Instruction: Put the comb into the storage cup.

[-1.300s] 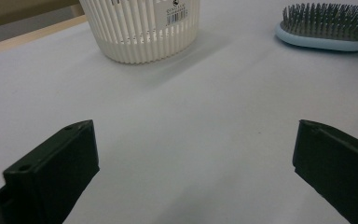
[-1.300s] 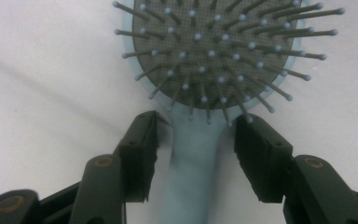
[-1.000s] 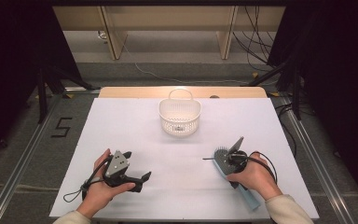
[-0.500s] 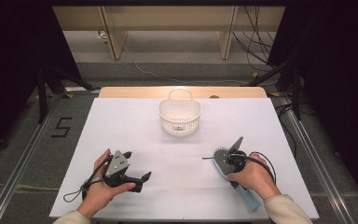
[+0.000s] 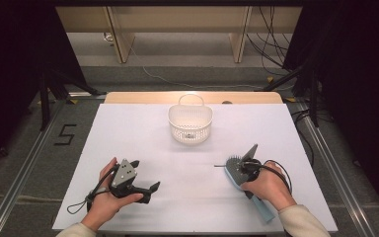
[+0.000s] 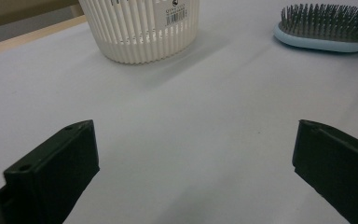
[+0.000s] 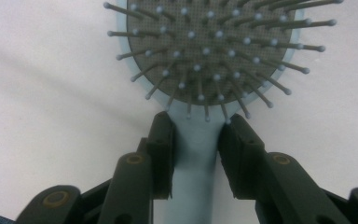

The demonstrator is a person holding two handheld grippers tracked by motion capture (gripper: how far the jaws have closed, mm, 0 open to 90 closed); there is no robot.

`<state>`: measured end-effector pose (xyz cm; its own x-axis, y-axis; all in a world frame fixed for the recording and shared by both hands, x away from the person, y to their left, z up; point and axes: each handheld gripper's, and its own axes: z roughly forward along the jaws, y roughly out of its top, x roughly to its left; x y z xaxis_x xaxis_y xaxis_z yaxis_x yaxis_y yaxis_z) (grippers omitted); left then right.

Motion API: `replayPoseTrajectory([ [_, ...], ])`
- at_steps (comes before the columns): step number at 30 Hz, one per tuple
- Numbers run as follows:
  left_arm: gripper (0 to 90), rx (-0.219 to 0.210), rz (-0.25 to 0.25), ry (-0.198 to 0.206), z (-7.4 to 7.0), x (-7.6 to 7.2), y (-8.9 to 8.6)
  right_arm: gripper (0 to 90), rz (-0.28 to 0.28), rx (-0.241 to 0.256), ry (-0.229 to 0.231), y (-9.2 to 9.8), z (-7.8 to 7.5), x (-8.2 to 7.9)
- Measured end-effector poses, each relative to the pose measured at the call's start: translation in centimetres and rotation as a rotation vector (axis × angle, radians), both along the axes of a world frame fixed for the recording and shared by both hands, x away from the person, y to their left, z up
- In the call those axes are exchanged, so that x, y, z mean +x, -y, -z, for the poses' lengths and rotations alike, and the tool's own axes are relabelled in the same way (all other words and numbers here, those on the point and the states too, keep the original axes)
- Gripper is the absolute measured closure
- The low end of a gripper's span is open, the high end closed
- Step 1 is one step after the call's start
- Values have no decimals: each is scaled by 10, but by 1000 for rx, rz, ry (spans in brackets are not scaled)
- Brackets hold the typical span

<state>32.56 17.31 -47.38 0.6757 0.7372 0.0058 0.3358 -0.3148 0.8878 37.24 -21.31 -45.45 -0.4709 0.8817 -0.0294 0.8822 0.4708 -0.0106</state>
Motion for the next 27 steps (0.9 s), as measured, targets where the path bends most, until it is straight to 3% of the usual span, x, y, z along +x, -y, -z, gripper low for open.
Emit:
replayPoseTrajectory([
  [27, 0, 1, -1, 0, 0, 0, 0, 703, 23, 33, 23, 6, -1, -2],
])
